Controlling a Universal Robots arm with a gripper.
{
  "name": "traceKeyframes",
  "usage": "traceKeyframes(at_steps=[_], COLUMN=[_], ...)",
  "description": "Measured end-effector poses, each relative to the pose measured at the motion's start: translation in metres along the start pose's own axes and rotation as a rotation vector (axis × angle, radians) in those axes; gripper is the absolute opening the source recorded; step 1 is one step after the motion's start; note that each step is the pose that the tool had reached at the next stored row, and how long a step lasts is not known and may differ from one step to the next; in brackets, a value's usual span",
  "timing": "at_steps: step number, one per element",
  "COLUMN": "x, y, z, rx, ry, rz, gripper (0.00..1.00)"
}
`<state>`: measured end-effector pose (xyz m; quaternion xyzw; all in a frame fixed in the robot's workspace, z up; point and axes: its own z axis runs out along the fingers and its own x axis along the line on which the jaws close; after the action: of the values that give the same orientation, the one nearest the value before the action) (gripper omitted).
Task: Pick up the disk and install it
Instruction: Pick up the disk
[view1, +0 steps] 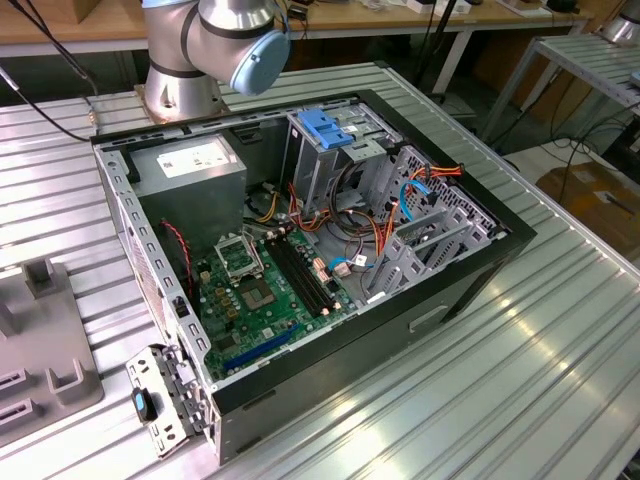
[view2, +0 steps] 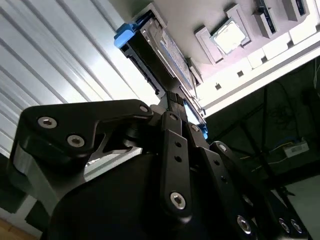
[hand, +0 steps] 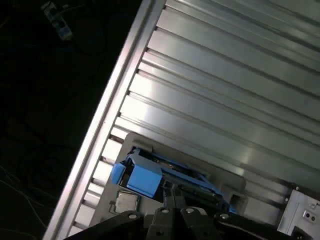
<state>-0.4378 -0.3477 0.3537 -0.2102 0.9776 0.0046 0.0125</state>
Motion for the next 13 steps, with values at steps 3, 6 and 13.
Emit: traceKeyframes(at_steps=[3, 6, 13], x=[0.0, 0.0, 0.0], y=[-0.0001, 0.0, 0.0], z=[0.0001, 0.0001, 0.0001], rx=[0.0, 0.0, 0.0], ry=[0.0004, 0.0005, 0.0005], rz=[-0.035, -0.036, -0.036], gripper=[0.11, 0.11, 0.11])
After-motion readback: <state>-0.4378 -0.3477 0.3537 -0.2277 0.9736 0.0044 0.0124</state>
